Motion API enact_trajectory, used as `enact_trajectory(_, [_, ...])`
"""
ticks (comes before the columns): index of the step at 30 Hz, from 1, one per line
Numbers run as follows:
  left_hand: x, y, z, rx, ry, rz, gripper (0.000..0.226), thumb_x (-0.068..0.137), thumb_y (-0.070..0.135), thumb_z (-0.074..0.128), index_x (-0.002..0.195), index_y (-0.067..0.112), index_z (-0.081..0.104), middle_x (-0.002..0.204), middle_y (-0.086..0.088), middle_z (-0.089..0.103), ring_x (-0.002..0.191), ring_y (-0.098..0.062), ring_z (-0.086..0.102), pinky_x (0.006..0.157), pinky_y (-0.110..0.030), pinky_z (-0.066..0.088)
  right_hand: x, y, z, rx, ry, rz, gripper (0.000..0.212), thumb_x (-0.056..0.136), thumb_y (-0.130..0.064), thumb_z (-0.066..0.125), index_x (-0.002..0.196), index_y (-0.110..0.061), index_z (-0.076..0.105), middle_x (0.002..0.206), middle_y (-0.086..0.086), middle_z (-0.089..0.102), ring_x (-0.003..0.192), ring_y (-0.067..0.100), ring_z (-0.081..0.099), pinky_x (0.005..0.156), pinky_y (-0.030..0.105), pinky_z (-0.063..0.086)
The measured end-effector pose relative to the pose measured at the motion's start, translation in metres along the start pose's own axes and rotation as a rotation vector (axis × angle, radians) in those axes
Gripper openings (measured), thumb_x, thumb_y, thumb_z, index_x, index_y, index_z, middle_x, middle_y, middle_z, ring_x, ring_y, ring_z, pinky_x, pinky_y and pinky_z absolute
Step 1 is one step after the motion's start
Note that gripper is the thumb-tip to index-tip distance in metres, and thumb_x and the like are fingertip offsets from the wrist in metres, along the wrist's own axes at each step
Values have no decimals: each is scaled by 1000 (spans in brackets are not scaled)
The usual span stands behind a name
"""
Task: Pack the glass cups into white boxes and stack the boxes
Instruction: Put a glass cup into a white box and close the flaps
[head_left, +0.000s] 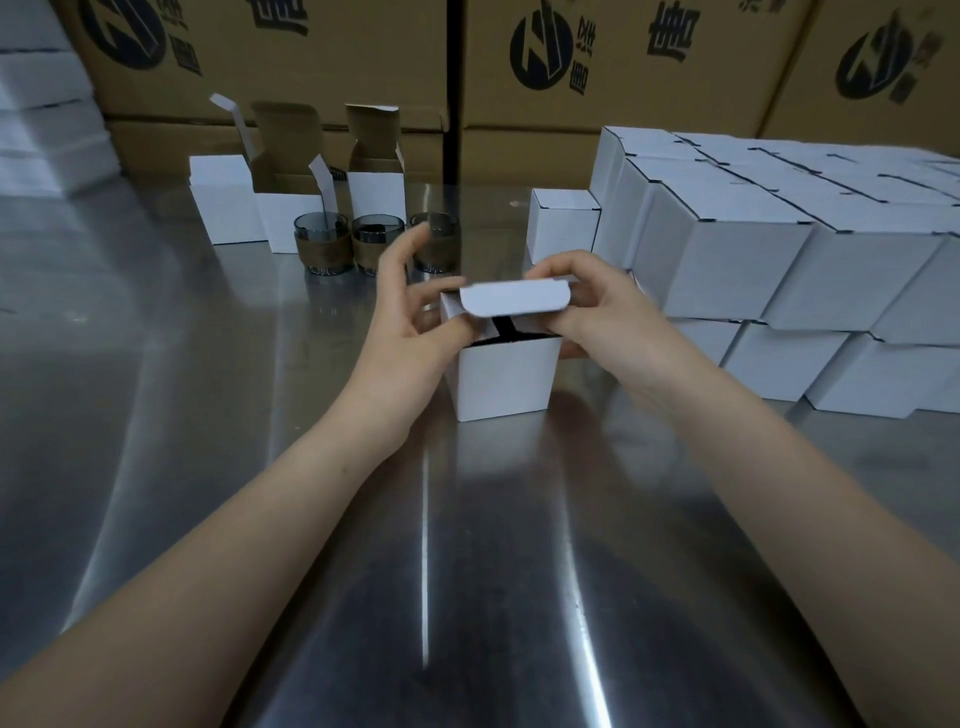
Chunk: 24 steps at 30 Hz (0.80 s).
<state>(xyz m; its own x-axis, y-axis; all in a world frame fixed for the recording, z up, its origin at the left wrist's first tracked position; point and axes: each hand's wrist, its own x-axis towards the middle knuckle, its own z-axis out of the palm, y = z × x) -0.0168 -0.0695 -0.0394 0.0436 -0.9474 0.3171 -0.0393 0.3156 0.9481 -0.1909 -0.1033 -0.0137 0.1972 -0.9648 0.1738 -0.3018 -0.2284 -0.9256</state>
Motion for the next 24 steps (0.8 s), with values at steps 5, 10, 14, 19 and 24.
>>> enact_trajectory(5, [0, 1, 1, 71, -8, 13, 39, 94, 15, 63, 123, 39, 56, 125, 6, 59, 112, -4, 58, 91, -21, 51, 1, -3, -6, -97, -5, -5, 17, 89, -12, 62, 90, -28, 67, 102, 5, 70, 81, 10, 64, 83, 44, 54])
enact_trajectory(10, [1, -1, 3, 55, 2, -31, 27, 97, 4, 53, 113, 16, 70, 127, -8, 61, 118, -15, 57, 102, -35, 48, 1, -6, -11, -131, 11, 53, 39, 92, -6, 40, 94, -30, 72, 89, -16, 73, 71, -7, 64, 82, 29, 53])
enact_trajectory(14, [2, 0, 3, 4, 26, -76, 36, 96, 1, 45, 102, 19, 76, 129, -3, 60, 122, -15, 55, 105, -34, 46, 1, -7, -13, -134, -28, 70, 34, 94, -14, 43, 94, -29, 73, 90, -16, 73, 77, -2, 66, 84, 30, 52])
enact_trajectory(19, [-1, 0, 1, -113, -26, -122, 35, 77, 24, 47, 95, 24, 77, 133, 6, 57, 120, -5, 56, 88, -16, 46, 3, -3, -22, -257, -107, 2, 24, 90, -50, 54, 96, -33, 71, 103, -10, 68, 99, 8, 63, 94, 35, 50])
enact_trajectory(24, [-2, -2, -4, 39, -113, -40, 30, 75, 37, 63, 103, 30, 70, 136, 4, 50, 130, -11, 49, 111, -34, 39, 1, -1, -31, -301, -290, -18, 57, 58, -62, 77, 109, -40, 61, 124, -13, 59, 104, 9, 64, 96, 37, 51])
